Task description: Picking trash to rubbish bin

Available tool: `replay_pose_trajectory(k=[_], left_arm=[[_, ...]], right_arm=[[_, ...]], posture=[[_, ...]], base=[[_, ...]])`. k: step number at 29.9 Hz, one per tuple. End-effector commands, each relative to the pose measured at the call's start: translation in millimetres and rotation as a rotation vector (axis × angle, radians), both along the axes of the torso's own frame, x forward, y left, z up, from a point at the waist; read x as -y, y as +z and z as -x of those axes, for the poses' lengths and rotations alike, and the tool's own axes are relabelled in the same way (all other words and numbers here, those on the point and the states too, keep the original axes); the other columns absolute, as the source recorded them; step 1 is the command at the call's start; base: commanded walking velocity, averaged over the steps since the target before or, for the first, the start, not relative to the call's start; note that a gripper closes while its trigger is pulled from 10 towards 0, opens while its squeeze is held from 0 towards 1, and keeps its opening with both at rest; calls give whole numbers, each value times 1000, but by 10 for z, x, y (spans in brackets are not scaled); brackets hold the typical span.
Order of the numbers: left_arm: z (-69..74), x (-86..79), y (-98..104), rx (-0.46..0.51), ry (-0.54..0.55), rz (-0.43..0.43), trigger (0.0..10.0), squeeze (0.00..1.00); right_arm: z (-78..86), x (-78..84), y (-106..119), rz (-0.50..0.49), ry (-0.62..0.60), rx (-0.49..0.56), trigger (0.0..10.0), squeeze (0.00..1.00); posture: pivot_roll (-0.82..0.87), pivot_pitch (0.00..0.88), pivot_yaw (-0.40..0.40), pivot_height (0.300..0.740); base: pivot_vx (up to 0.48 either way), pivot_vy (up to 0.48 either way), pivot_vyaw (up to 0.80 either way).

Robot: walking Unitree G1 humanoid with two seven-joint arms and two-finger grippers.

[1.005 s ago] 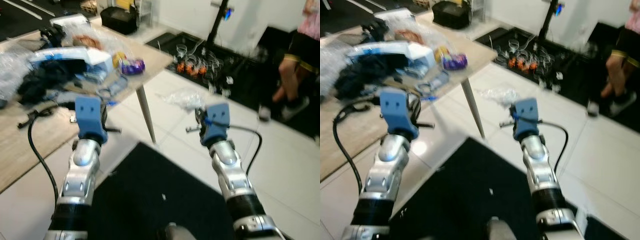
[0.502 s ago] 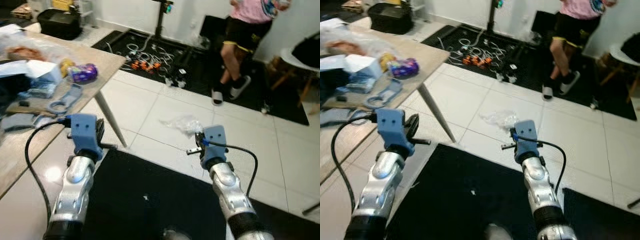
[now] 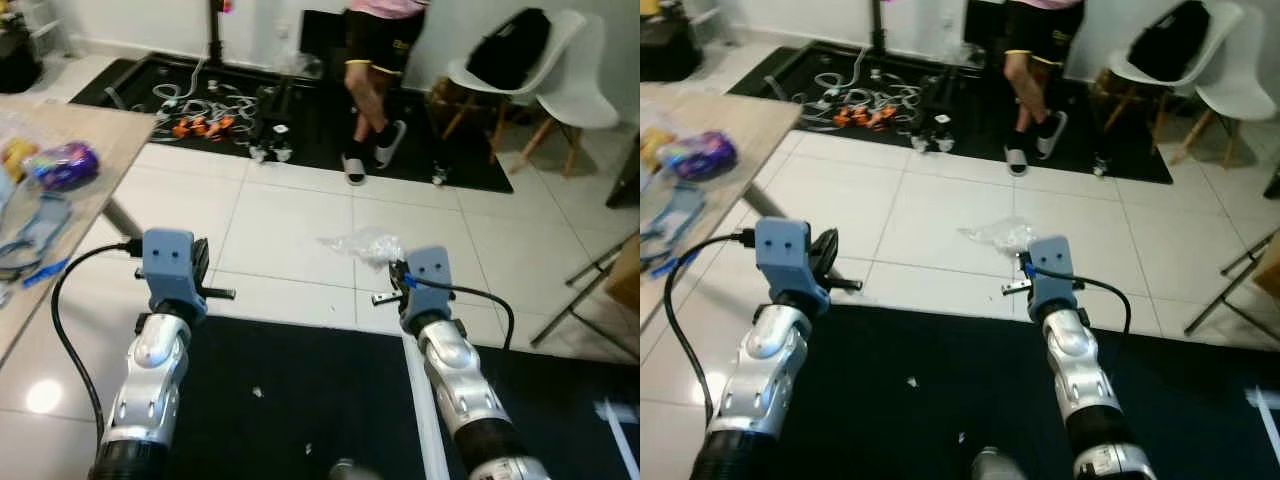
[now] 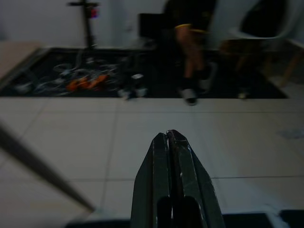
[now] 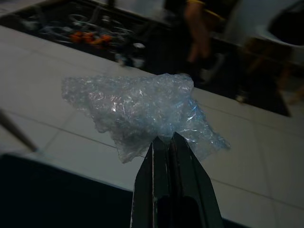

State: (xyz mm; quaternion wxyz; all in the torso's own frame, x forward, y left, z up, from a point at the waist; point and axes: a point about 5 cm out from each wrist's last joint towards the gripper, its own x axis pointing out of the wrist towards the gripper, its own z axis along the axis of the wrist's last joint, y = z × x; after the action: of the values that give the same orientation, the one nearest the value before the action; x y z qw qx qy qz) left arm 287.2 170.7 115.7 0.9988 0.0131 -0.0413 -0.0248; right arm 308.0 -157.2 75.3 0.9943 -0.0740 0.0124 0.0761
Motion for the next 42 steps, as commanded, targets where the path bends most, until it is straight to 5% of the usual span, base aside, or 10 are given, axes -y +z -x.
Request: replay_pose_trajectory(k=[1, 17, 42], left_arm=[[-5, 42, -19, -2, -7, -1, 10000, 0], [-118, 51, 43, -7, -69, -49, 10000, 0], [-140, -46, 32, -29, -88, -86, 10000, 0]], right_arm=[[3, 33, -17, 9, -7, -4, 10000, 0], [23, -7, -57, -28, -63, 2, 10000, 0], [74, -108, -133, -58, -80, -5, 10000, 0]], posture=[[13, 39, -64, 740], [54, 33, 40, 740], [90, 35, 79, 740]], base=[[0, 0, -800], [0, 0, -800], [0, 0, -800]])
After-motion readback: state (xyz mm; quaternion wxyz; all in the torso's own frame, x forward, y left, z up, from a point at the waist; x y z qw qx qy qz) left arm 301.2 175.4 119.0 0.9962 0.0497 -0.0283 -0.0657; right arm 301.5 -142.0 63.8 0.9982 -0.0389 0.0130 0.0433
